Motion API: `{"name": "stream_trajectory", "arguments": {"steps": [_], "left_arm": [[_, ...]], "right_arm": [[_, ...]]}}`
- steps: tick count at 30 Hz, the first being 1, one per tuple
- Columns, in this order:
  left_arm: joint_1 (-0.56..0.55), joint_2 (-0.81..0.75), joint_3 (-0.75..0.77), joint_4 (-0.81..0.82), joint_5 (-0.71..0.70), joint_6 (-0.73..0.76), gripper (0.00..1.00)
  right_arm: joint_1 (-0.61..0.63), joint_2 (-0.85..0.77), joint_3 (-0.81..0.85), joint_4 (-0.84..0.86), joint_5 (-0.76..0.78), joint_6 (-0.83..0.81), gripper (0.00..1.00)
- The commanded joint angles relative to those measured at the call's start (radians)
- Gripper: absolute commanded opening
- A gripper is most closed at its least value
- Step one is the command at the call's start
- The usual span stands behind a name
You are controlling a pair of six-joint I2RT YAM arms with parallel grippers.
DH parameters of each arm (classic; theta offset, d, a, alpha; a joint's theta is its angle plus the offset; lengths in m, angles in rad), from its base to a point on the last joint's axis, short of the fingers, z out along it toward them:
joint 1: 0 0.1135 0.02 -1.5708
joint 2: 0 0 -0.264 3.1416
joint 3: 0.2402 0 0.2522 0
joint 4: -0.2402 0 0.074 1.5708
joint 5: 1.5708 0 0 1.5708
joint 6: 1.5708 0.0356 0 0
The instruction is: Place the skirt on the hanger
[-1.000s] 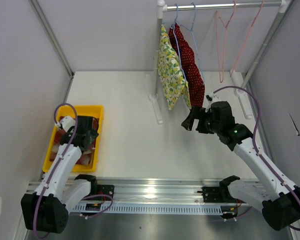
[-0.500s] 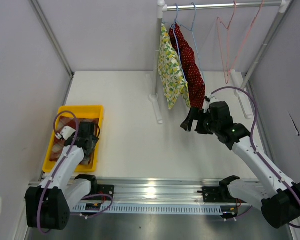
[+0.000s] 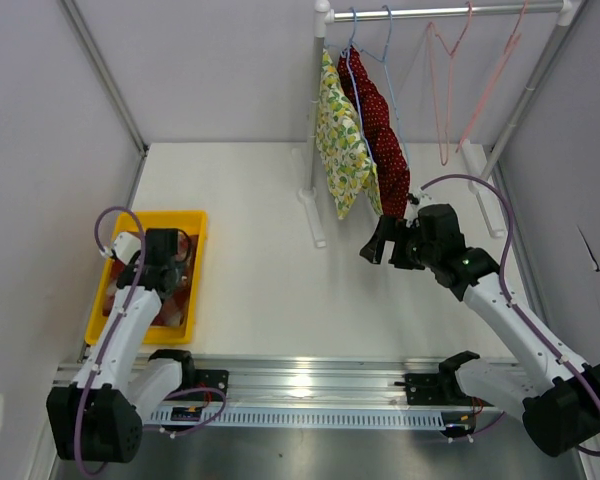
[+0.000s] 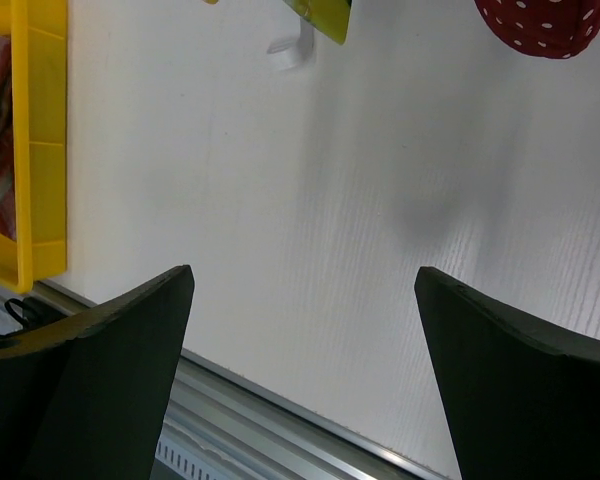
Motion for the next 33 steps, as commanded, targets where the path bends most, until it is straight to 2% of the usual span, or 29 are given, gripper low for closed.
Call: {"name": "stream_trajectory", "arguments": {"steps": [1, 7, 12, 15, 20, 24, 30, 33], "left_arm": [[0.010, -0.059, 0.134, -0.015, -0.017, 0.115, 0.00], [0.010, -0.122, 0.286, 0.004, 0.044, 0.256, 0.00], [0.001, -0.105, 0.375, 0.100, 0.265, 0.401, 0.00], [-0.066, -0.075, 0.458, 0.152, 0.338, 0.464, 0.00], [-0.213, 0.005, 0.616, 0.138, 0.356, 0.551, 0.00], [-0.305, 0.054, 0.667, 0.143, 0.414, 0.576, 0.00], [-0.465, 0.103, 0.619, 0.185, 0.551, 0.561, 0.00], [-0.541, 0.100, 0.495, 0.263, 0.604, 0.507, 0.00]], "right_arm": [[0.002, 0.001, 0.002, 0.045, -0.018, 0.000, 0.99], [0.003, 0.017, 0.011, 0.054, -0.025, 0.004, 0.99], [0.002, 0.029, 0.030, 0.055, -0.021, -0.003, 0.99], [0.002, 0.035, 0.050, 0.058, -0.021, -0.008, 0.99], [0.003, 0.032, 0.083, 0.069, -0.027, -0.010, 0.99], [0.002, 0.029, 0.111, 0.077, -0.028, -0.004, 0.99], [0.003, 0.038, 0.110, 0.108, -0.041, 0.023, 1.00], [0.008, 0.046, 0.079, 0.149, -0.062, 0.035, 1.00]]}}
